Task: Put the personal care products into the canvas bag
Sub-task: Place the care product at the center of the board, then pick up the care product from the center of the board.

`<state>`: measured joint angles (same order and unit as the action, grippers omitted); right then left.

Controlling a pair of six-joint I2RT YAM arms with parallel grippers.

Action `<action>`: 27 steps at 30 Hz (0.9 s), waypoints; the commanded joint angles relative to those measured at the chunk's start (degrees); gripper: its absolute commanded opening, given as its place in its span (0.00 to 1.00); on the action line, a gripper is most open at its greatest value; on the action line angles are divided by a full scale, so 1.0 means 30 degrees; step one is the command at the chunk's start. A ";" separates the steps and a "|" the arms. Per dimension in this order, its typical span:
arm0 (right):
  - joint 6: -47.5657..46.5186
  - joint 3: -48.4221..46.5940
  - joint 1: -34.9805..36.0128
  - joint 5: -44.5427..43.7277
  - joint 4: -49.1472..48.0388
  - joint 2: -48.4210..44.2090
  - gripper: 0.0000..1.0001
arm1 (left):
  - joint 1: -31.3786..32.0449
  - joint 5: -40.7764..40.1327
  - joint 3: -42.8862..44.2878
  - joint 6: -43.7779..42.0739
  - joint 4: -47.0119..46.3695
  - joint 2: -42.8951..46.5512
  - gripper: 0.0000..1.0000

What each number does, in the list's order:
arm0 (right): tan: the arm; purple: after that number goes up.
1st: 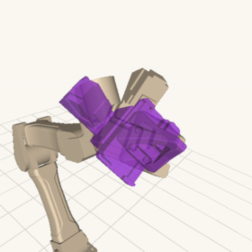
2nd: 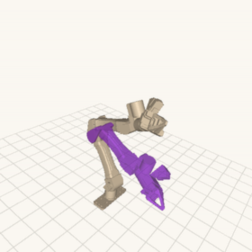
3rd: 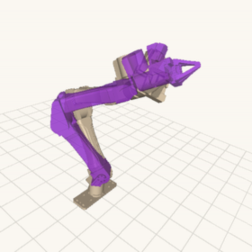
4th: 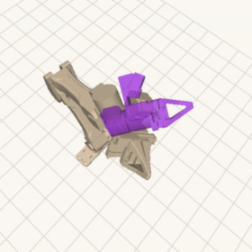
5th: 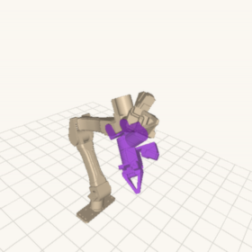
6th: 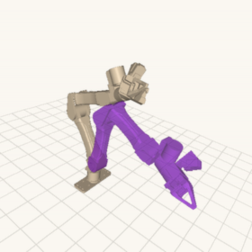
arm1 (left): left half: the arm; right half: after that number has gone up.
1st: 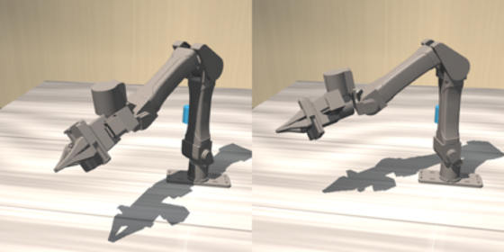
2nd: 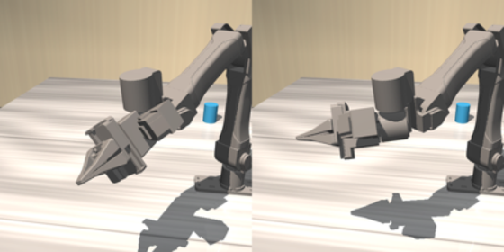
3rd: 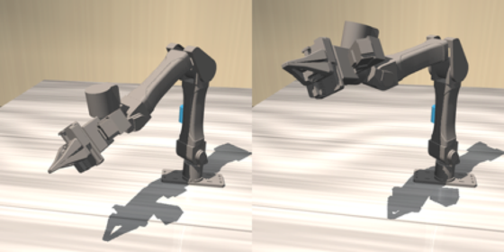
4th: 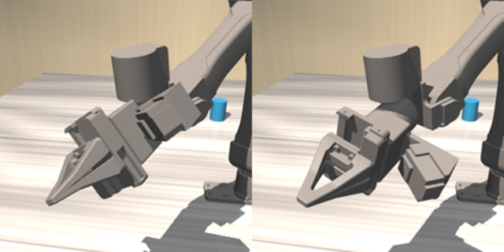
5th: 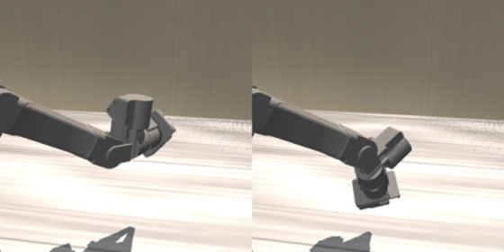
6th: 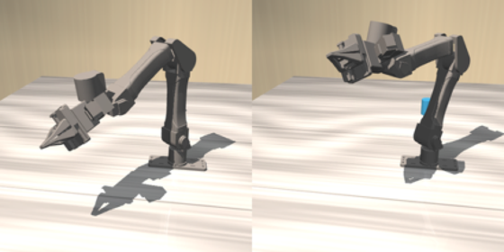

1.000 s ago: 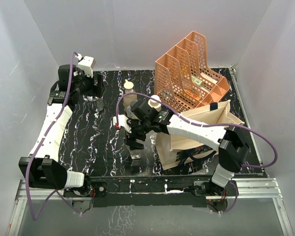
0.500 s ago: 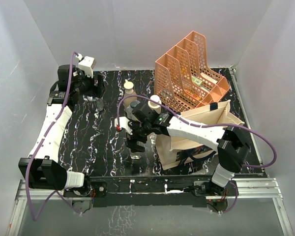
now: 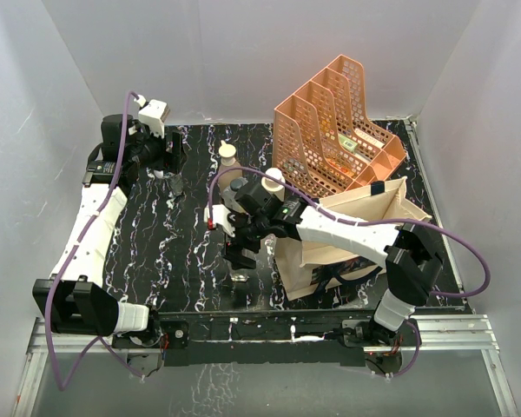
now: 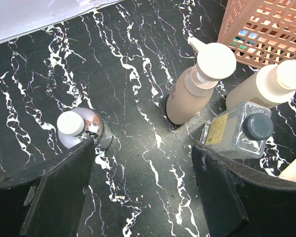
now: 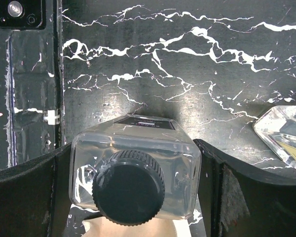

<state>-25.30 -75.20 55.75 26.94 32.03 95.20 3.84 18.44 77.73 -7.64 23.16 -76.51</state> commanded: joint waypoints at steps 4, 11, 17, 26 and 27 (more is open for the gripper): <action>0.1046 0.0200 -0.0289 0.0160 -0.1380 -0.1001 0.90 | -0.0135 0.0384 -0.0247 -0.0103 -0.0014 0.0763 0.78; 0.1406 0.0572 -0.0272 0.0506 -0.1765 -0.1003 0.90 | -0.0163 0.0411 -0.0262 -0.0108 -0.0014 0.0801 0.78; 0.1490 0.0581 -0.0279 0.0540 -0.1855 -0.1031 0.87 | -0.0162 0.0390 -0.0349 -0.0172 -0.0071 0.0776 0.78; 0.1643 0.0113 -0.0300 0.0833 -0.1608 -0.1165 0.70 | -0.0187 0.0388 -0.0457 -0.0304 -0.0199 0.0643 0.78; 0.1637 -0.0007 -0.0301 0.0868 -0.1506 -0.1193 0.65 | -0.0190 0.0384 -0.0493 -0.0373 -0.0231 0.0658 0.78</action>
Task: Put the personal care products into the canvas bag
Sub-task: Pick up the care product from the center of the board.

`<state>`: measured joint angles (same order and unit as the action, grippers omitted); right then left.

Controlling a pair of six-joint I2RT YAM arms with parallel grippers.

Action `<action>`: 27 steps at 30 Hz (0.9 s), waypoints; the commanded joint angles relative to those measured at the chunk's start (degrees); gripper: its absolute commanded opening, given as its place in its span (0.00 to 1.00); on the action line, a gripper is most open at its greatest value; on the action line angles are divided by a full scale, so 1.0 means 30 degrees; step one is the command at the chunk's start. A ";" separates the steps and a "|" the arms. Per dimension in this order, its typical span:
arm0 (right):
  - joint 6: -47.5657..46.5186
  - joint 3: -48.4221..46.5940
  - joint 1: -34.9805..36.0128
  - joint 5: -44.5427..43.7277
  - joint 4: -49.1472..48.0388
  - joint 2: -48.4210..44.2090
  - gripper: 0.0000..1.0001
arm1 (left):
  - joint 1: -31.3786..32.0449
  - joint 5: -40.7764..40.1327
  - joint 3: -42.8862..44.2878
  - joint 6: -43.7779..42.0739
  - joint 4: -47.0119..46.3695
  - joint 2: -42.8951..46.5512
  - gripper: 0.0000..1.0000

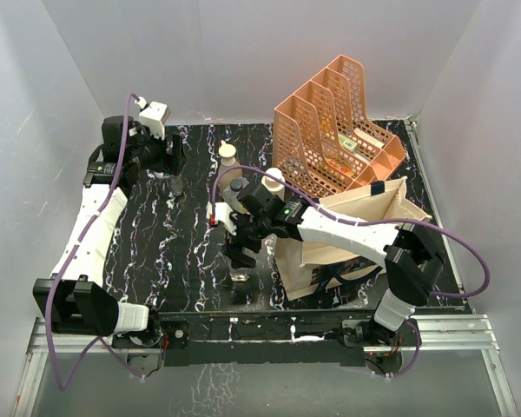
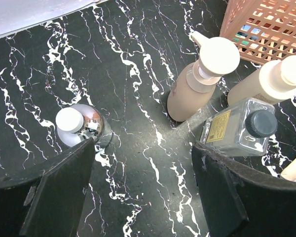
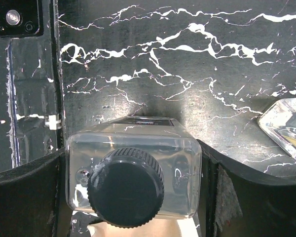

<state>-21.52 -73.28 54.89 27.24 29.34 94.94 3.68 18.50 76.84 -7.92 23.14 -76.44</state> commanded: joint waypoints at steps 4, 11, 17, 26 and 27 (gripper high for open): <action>0.0112 -0.1373 -0.0089 0.0991 0.0045 -0.1355 0.40 | -0.0129 0.0473 -0.0372 -0.0570 -0.0313 0.0604 0.78; -0.1335 -0.4072 -0.0731 0.2252 0.2381 -0.2464 0.08 | -0.0136 0.0987 -0.0370 -0.0632 -0.0207 0.0466 0.78; -0.2678 -0.6735 -0.2361 0.5046 0.4636 -0.3956 0.08 | -0.0036 0.3082 -0.0322 -0.1422 0.0418 0.0243 0.78; -0.3350 -1.0053 -0.6012 0.8664 0.6918 -0.6339 0.08 | 0.0247 0.3783 0.0591 -0.2268 0.0949 -0.0054 0.78; -0.3221 -1.0390 -0.6527 0.8873 0.7006 -0.6575 0.08 | 0.0301 0.3789 0.0566 -0.2137 0.0907 -0.0086 0.78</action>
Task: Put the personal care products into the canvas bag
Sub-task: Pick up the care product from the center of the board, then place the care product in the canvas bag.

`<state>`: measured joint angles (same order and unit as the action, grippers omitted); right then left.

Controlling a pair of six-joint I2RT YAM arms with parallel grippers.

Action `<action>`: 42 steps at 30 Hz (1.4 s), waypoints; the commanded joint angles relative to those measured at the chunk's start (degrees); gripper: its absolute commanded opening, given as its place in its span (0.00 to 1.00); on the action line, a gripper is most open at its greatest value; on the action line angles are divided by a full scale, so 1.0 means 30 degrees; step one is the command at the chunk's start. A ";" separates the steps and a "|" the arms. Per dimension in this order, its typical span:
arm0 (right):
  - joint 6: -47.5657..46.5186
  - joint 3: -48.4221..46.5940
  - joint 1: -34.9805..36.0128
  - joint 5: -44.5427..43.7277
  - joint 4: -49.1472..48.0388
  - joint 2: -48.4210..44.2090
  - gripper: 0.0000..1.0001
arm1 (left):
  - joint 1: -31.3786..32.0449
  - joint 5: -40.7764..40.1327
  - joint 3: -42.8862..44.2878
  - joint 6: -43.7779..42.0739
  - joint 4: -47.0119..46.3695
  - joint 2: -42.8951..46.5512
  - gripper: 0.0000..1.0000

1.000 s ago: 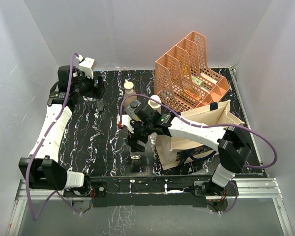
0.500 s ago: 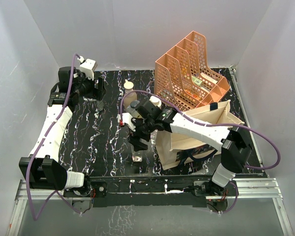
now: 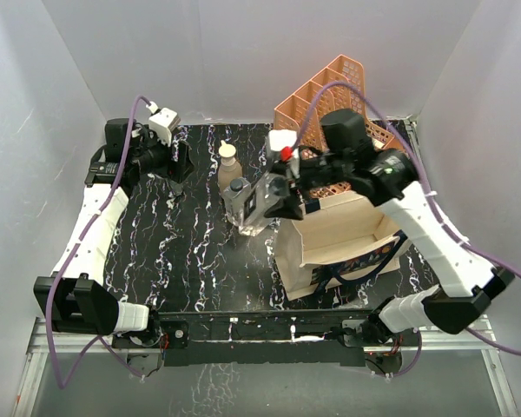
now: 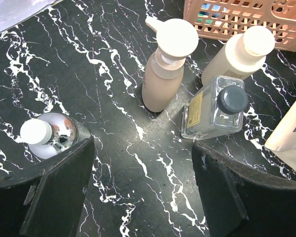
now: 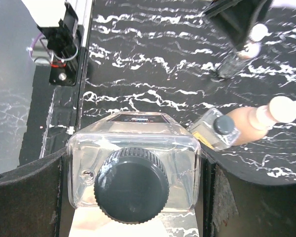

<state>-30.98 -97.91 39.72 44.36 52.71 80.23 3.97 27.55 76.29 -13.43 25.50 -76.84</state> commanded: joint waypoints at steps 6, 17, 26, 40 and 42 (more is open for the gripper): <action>0.0488 -0.3698 -0.4284 0.2522 -0.0236 -0.3383 0.08 | 0.1069 0.0704 0.0993 -0.0770 0.0549 -0.0202 0.78; -0.1149 -0.3048 -0.8458 0.0913 0.1587 -0.5647 0.08 | 0.4126 0.2043 0.2520 -0.3132 0.3291 -0.0432 0.76; -0.3767 -0.2320 -1.0458 0.1213 0.4200 -0.6615 0.08 | 0.5756 0.5311 0.4175 -0.4504 0.5259 -0.1079 0.72; -0.5430 -0.0586 -1.1077 0.3720 0.6542 -0.6703 0.08 | 1.0461 0.6346 0.6584 -0.5722 0.7510 -0.2865 0.71; -0.5449 -0.0032 -1.1092 0.4396 0.6672 -0.6761 0.08 | 1.0978 0.6182 0.6541 -0.5578 0.7218 -0.3375 0.69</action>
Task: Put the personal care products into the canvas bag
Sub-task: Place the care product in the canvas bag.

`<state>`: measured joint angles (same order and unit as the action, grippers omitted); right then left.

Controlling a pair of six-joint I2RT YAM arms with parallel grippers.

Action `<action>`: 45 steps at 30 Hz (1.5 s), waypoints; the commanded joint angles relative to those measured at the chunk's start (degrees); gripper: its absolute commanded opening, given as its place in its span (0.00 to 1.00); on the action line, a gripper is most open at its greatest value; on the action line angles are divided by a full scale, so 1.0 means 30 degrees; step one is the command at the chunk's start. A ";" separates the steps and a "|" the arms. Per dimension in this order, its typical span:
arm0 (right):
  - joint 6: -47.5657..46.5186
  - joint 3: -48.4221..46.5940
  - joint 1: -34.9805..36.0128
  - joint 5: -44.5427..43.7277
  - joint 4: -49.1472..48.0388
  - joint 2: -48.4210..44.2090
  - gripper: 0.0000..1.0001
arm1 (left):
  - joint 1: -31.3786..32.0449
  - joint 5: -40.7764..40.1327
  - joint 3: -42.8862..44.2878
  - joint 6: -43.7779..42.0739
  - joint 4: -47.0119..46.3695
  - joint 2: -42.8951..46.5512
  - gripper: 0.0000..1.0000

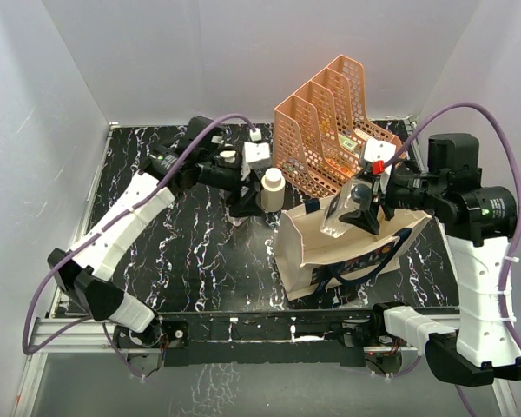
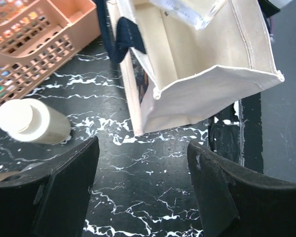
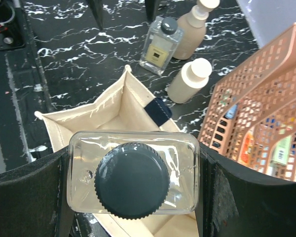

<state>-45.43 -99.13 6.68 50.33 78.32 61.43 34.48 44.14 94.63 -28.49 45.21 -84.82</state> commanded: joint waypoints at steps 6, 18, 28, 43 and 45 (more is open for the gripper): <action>-0.0601 0.1617 0.0064 0.2690 -0.1411 -0.0668 0.08 | 0.2162 0.0353 0.0932 0.0251 -0.0385 -0.2138 0.61; -0.0470 0.4859 0.1177 0.3586 -0.1612 -0.0549 0.08 | 0.2496 0.0981 -0.1107 0.2769 -0.3538 -0.3311 0.29; -0.1369 0.6784 0.2539 0.3259 -0.2855 -0.0236 0.08 | 0.2489 -0.0112 0.1447 0.0558 -0.1594 -0.4799 0.00; -0.3057 0.9000 0.3887 0.3802 -0.4796 0.0987 0.08 | 0.2496 0.2232 0.2030 -0.2019 0.0019 -0.5812 0.02; -0.2475 0.9071 0.3938 0.3885 -0.5205 0.1093 0.08 | 0.2494 0.2094 0.2002 -0.2477 0.0151 -0.5807 0.04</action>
<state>-54.11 -70.94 17.87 55.53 69.52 65.41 41.76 49.17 100.51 -31.99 42.68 -102.45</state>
